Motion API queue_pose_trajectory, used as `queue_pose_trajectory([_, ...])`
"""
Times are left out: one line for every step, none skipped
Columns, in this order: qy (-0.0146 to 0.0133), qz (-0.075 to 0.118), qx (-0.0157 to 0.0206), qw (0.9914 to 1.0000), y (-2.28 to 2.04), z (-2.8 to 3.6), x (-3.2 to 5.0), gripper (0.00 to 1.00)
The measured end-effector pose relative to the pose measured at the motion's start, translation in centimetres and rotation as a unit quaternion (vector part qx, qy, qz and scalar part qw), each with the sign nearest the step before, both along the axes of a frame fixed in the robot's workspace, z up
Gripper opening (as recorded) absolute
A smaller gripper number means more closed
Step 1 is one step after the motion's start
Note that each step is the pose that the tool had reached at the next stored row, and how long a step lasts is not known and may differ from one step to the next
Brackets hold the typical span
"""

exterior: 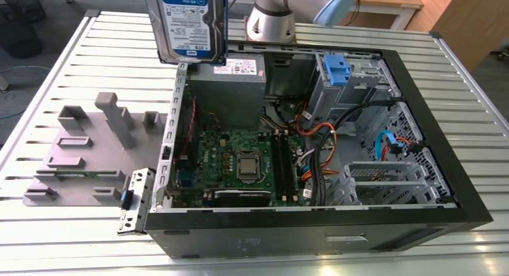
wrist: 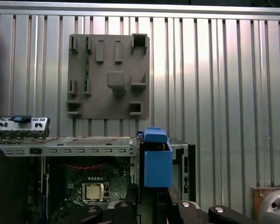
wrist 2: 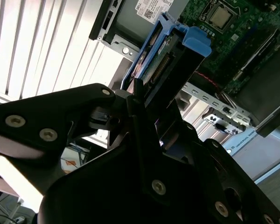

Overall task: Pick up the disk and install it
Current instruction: 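Pick up the disk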

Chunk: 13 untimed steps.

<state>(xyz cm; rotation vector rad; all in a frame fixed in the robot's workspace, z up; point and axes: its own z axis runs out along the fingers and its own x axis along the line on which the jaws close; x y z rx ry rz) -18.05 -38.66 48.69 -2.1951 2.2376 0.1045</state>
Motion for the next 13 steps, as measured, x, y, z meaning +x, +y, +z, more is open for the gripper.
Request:
queue_pose_trajectory([0.0000,0.000,0.0000,1.00000,0.00,0.00,0.20,0.35])
queue_pose_trajectory([0.0000,0.000,0.0000,1.00000,0.00,-0.01,0.40,0.35])
queue_pose_trajectory([0.0000,0.000,0.0000,1.00000,0.00,-0.01,0.60,0.35])
queue_pose_trajectory([0.0000,0.000,0.0000,1.00000,0.00,-0.01,0.80,0.35])
queue_pose_trajectory([0.0000,0.000,0.0000,1.00000,0.00,-0.02,1.02,0.35])
queue_pose_trajectory([0.0000,0.000,0.0000,1.00000,0.00,-0.02,1.22,0.35])
queue_pose_trajectory([0.0000,0.000,0.0000,1.00000,0.00,-0.02,1.42,0.35])
queue_pose_trajectory([0.0000,0.000,0.0000,1.00000,0.00,-0.02,1.62,0.35])
queue_pose_trajectory([0.0000,0.000,0.0000,1.00000,0.00,-0.03,1.81,0.35])
queue_pose_trajectory([0.0000,0.000,0.0000,1.00000,0.00,-0.03,2.01,0.35])
queue_pose_trajectory([0.0000,0.000,0.0000,1.00000,0.00,-0.03,2.19,0.35])
queue_pose_trajectory([0.0000,0.000,0.0000,1.00000,0.00,-0.04,2.39,0.35])
queue_pose_trajectory([0.0000,0.000,0.0000,1.00000,0.00,-0.04,2.59,0.35])
